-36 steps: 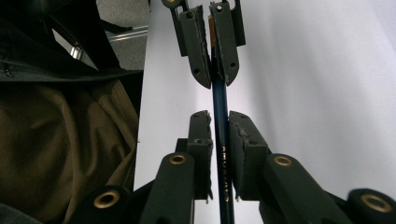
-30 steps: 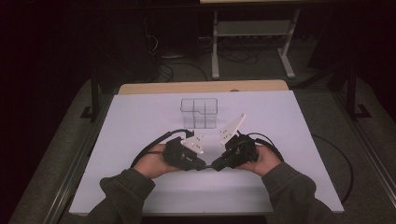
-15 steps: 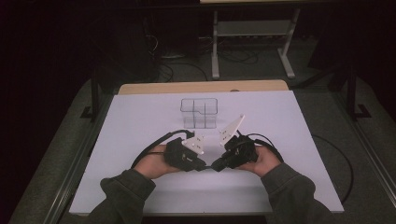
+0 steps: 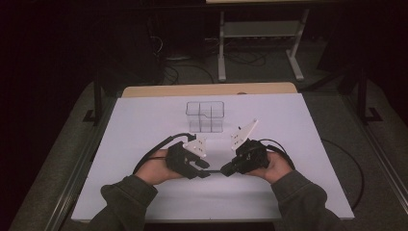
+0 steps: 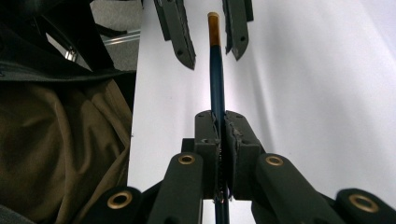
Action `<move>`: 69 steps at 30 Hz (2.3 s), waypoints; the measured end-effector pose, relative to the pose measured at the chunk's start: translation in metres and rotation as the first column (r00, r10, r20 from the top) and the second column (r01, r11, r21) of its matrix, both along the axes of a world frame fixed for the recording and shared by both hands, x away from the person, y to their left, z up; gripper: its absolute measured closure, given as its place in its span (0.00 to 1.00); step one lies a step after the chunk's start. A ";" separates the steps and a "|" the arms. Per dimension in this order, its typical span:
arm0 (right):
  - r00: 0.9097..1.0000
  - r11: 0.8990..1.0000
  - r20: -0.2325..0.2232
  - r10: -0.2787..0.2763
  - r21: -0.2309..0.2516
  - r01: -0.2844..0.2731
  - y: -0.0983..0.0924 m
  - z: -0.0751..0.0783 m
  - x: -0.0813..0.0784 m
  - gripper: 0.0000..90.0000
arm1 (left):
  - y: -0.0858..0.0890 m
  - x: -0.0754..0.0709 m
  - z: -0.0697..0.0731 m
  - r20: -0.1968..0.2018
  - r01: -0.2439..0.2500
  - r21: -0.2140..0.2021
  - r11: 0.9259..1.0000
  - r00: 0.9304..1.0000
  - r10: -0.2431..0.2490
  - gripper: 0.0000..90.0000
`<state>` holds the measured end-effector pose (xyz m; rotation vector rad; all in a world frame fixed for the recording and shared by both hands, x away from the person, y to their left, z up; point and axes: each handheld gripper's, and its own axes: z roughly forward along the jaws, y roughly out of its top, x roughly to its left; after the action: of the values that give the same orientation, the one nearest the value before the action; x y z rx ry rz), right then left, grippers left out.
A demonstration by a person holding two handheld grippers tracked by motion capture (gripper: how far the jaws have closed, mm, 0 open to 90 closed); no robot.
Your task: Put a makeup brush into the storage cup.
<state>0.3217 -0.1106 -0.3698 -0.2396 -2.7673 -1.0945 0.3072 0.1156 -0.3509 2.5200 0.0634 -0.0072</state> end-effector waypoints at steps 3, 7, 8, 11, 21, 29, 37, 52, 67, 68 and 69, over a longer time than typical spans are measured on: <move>1.000 1.000 0.004 -0.011 0.011 0.011 -0.004 0.000 -0.001 0.93 | 0.003 0.000 0.000 -0.003 -0.013 -0.007 1.000 1.000 0.013 0.72; 1.000 0.999 0.010 -0.023 0.033 0.022 -0.010 0.001 -0.002 0.93 | 0.010 0.001 -0.003 -0.006 -0.026 -0.002 1.000 1.000 0.026 0.71; 1.000 0.999 0.010 -0.023 0.033 0.022 -0.010 0.001 -0.002 0.93 | 0.011 0.001 -0.003 -0.005 -0.026 -0.003 1.000 1.000 0.026 0.71; 0.999 0.999 0.015 -0.031 0.044 0.030 -0.014 0.001 -0.003 0.93 | 0.013 0.001 -0.003 -0.003 -0.033 -0.001 0.999 0.999 0.033 0.71; 0.999 0.997 0.034 -0.016 0.071 0.013 -0.015 0.003 -0.006 0.93 | 0.012 0.002 -0.004 0.004 -0.011 0.019 1.000 1.000 0.011 0.84; 0.999 0.997 0.028 0.022 0.074 -0.024 -0.013 0.001 -0.006 0.93 | 0.012 -0.001 -0.004 -0.007 0.046 0.036 0.998 0.999 -0.046 0.92; 1.000 0.999 -0.008 0.023 0.024 -0.022 -0.007 -0.002 -0.003 0.82 | 0.010 -0.002 -0.005 -0.009 0.057 0.049 0.997 0.998 -0.057 0.93; 0.998 0.995 -0.009 0.065 -0.069 -0.065 0.018 0.001 -0.004 0.90 | 0.001 -0.005 -0.004 0.006 0.083 0.097 0.992 0.996 -0.084 0.93; 0.999 0.999 0.021 0.031 -0.035 -0.031 0.011 -0.005 -0.007 0.92 | 0.008 -0.001 -0.001 -0.027 0.038 0.043 0.998 0.999 -0.037 0.79; 0.999 0.999 0.023 0.030 -0.030 -0.030 0.010 -0.005 -0.008 0.92 | 0.008 -0.001 -0.001 -0.027 0.038 0.043 0.998 0.999 -0.037 0.79; 0.999 0.999 0.023 0.030 -0.030 -0.030 0.010 -0.005 -0.008 0.92 | 0.008 -0.001 -0.001 -0.030 0.035 0.042 0.999 0.999 -0.034 0.79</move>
<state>0.3142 -0.1006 -0.3753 -0.1892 -2.7998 -1.0572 0.3066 0.1236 -0.3521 2.5631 0.0324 -0.0578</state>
